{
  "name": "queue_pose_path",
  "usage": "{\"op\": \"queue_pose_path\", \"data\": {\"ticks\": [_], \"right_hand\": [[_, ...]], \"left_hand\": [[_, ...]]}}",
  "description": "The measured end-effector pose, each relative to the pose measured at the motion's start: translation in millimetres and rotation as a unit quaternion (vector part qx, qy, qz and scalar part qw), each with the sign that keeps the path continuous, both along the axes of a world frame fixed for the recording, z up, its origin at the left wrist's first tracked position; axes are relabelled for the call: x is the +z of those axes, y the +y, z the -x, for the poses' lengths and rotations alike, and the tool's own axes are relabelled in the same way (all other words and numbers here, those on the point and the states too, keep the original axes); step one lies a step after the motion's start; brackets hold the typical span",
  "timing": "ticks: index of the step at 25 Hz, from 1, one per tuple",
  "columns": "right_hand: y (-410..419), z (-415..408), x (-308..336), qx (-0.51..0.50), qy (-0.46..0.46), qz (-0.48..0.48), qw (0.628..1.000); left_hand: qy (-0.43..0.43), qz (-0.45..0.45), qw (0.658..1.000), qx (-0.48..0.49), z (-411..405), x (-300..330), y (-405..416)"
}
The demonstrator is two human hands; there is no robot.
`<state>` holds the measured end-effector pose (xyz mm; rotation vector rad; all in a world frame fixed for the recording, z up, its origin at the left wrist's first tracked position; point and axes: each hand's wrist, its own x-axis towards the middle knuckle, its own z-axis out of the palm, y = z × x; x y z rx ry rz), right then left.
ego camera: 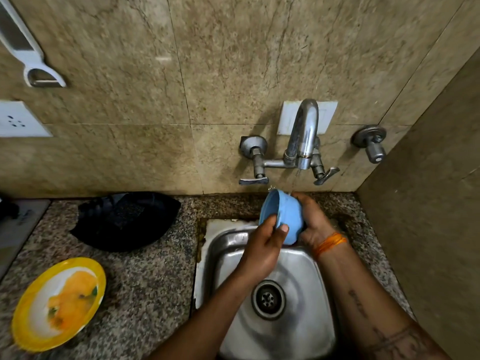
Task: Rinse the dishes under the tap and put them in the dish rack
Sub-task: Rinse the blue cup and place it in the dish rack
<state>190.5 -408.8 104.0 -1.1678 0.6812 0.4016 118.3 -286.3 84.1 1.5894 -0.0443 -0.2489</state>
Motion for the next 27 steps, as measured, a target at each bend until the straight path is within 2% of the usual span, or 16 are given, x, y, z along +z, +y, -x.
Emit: {"op": "queue_pose_path", "data": {"ticks": [2,3,4,5,6,7,10,12,13,16,18,20,22,24,25,27], "right_hand": [[-1.1,4.6,-1.4,0.006,-0.017,0.078,0.997],[-0.8,7.9,-5.2,0.011,-0.081,0.178,0.981],[-0.5,10.6,-10.1,0.027,-0.172,0.312,0.934],[-0.5,13.5,-12.0,0.061,-0.259,0.445,0.855],[-1.3,16.4,-10.6,0.100,-0.319,0.528,0.781],[-2.2,18.0,-6.7,0.130,-0.348,0.565,0.736],[-1.4,12.4,1.6,0.211,-0.330,0.616,0.683],[6.1,17.1,5.6,0.247,-0.321,0.685,0.605],[11.2,23.3,6.2,0.248,-0.340,0.695,0.583],[13.7,47.8,-1.2,0.274,-0.404,0.663,0.568],[6.7,52.5,-5.1,0.267,-0.395,0.664,0.576],[2.3,46.0,-7.9,0.186,-0.372,0.663,0.623],[-3.8,31.8,-7.0,0.106,-0.325,0.611,0.714],[-13.4,16.1,-3.2,0.103,-0.262,0.526,0.803],[-16.2,11.5,0.7,0.130,-0.236,0.513,0.815],[-12.0,7.8,10.5,0.170,-0.238,0.564,0.772]], "left_hand": [[-0.004,0.001,0.999,-0.037,-0.8,-4.1,4.3],[0.010,0.012,0.999,-0.040,-1.6,-2.3,4.2],[0.031,0.029,0.998,-0.036,-2.6,1.9,2.3],[0.055,0.048,0.997,-0.021,-4.1,5.8,1.0],[0.087,0.073,0.994,-0.001,-6.4,8.9,0.7],[0.123,0.102,0.987,0.015,-9.4,11.5,1.4],[0.224,0.194,0.954,0.041,-23.2,21.8,2.0],[0.291,0.252,0.918,0.091,-37.1,28.9,1.9],[0.318,0.268,0.902,0.118,-45.6,31.6,2.8],[0.346,0.220,0.901,0.141,-62.9,38.7,11.2],[0.346,0.197,0.909,0.120,-62.7,39.8,7.8],[0.337,0.184,0.919,0.085,-51.3,44.6,-5.7],[0.290,0.110,0.950,0.040,-38.5,42.4,-18.8],[0.235,0.043,0.971,0.013,-27.2,38.7,-24.1],[0.237,0.050,0.970,0.015,-24.3,39.2,-24.7],[0.278,0.147,0.948,0.041,-23.6,48.7,-21.5]]}}
